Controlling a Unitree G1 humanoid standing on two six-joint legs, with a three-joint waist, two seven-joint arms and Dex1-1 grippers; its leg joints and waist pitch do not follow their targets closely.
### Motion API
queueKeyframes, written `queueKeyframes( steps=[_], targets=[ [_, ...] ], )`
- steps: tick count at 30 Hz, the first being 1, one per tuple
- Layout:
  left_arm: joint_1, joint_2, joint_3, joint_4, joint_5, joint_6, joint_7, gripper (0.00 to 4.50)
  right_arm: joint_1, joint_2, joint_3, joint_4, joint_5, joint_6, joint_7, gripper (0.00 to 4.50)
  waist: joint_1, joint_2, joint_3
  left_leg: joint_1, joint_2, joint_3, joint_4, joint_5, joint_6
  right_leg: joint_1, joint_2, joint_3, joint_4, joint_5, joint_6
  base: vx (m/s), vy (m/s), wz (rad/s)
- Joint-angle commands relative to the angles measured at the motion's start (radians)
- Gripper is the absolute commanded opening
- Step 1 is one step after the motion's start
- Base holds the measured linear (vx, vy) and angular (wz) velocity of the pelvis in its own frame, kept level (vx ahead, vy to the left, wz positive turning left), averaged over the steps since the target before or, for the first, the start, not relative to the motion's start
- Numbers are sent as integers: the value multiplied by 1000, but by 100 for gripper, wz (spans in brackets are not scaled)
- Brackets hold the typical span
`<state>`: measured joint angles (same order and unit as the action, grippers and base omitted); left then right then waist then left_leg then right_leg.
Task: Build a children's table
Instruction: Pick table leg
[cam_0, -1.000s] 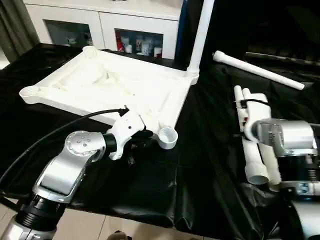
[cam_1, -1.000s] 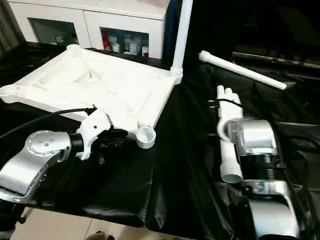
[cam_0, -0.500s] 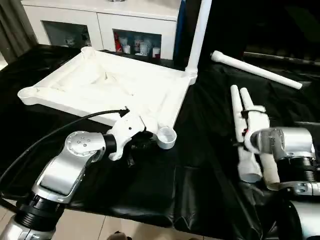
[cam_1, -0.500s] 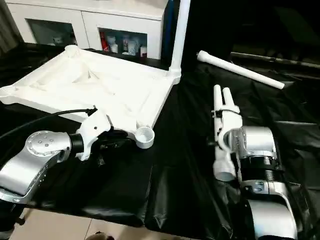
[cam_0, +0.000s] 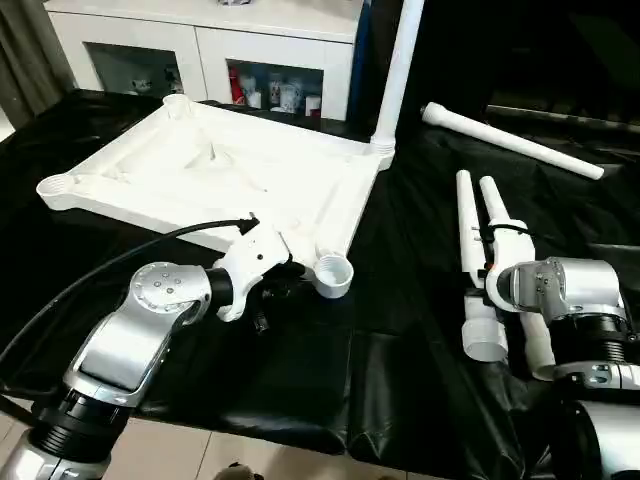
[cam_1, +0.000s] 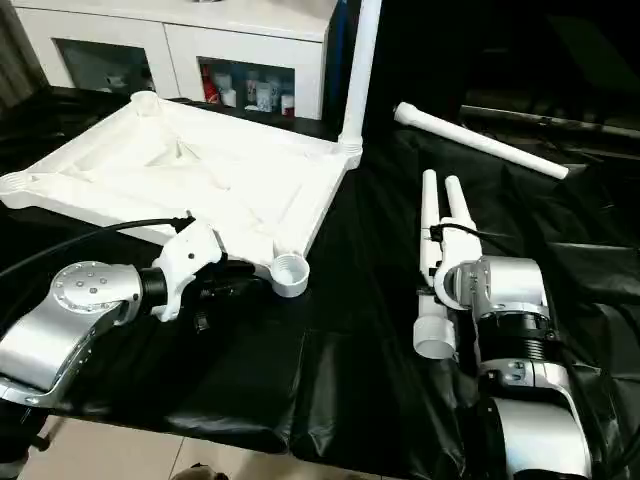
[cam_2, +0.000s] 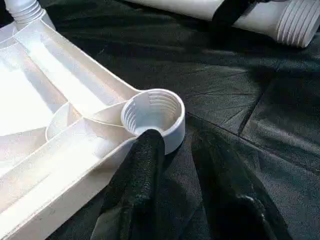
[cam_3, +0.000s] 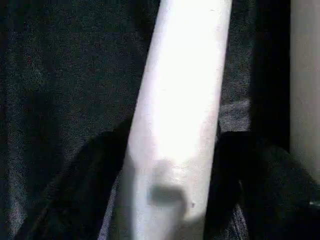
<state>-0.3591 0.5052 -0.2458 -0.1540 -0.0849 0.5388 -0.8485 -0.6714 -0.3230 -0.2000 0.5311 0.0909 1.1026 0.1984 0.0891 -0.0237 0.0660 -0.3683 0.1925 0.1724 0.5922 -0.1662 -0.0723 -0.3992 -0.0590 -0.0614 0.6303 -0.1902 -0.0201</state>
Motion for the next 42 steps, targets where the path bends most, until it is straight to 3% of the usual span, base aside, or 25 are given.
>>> queueKeyframes(
  steps=[1,14,17,19,23,26,29,30,32,33,35,38,40,42],
  targets=[
    [-10,11,-7,-23,-7,4,-7,133,-11,11,-11,27,17,5,-6,339,3,4,-74,14,26,-7,-64,-183,-55,49,-71,49,-77,-192,-160,0,0,0],
    [-1,26,0,-29,4,-8,3,133,7,48,-75,45,38,-8,-60,222,3,0,-72,15,25,-7,-65,-194,-58,47,-72,48,-80,-228,-143,0,0,0],
    [-6,30,7,-24,14,-20,17,133,10,61,-79,39,36,-16,-73,195,3,4,-71,16,25,-8,-66,-206,-61,44,-71,48,-81,-237,-140,0,0,0],
    [-8,30,14,-19,20,-34,28,133,9,64,-79,26,35,-26,-80,188,3,6,-71,18,26,-9,-67,-219,-67,44,-72,47,-82,-247,-138,0,0,0],
    [-18,13,32,-5,34,-55,75,133,5,64,-98,-10,41,-29,-100,184,4,1,-73,17,26,-9,-67,-220,-69,45,-72,48,-81,-244,-131,0,0,0],
    [-30,-13,52,9,47,-51,134,133,6,64,-121,-56,48,-63,-115,184,5,7,-74,15,26,-9,-67,-211,-70,46,-71,48,-78,-216,-132,0,0,0],
    [-40,-22,56,23,58,-48,164,133,14,72,-137,-92,59,-117,-115,184,6,7,-76,14,25,-8,-65,-191,-64,46,-70,48,-76,-182,-135,0,0,0],
    [-56,-55,90,59,50,-79,212,133,26,74,-144,-138,68,-171,-107,184,6,10,-77,13,24,-7,-64,-184,-61,48,-69,48,-76,-164,-138,0,0,0],
    [-65,-70,105,75,46,-97,233,133,29,73,-145,-151,70,-184,-103,184,8,8,-79,14,25,-9,-63,-175,-58,50,-70,48,-73,-147,-143,0,0,0],
    [-106,-129,164,147,36,-191,330,133,48,82,-164,-187,97,-325,-64,184,6,10,-77,13,23,-5,-60,-185,-52,49,-69,49,-78,-149,-143,0,0,0],
    [-146,-177,208,185,-3,-203,362,133,66,96,-194,-230,146,-431,-1,184,10,10,-79,12,23,-6,-60,-193,-43,52,-72,49,-81,-162,-139,0,0,0],
    [-184,-228,242,182,-79,-135,347,133,85,124,-233,-311,219,-472,75,184,13,7,-81,10,27,-7,-59,-167,-20,53,-72,47,-72,-121,-160,0,0,0],
    [-217,-285,275,157,-179,-54,324,133,108,140,-248,-400,294,-471,157,184,11,4,-79,9,24,-3,-58,-164,-8,55,-69,48,-72,-116,-170,0,0,0],
    [-270,-350,317,128,-334,90,286,133,154,152,-227,-535,403,-462,294,184,25,7,-83,10,26,-1,-52,-152,16,56,-74,48,-71,-95,-189,0,0,0]
  ],
)
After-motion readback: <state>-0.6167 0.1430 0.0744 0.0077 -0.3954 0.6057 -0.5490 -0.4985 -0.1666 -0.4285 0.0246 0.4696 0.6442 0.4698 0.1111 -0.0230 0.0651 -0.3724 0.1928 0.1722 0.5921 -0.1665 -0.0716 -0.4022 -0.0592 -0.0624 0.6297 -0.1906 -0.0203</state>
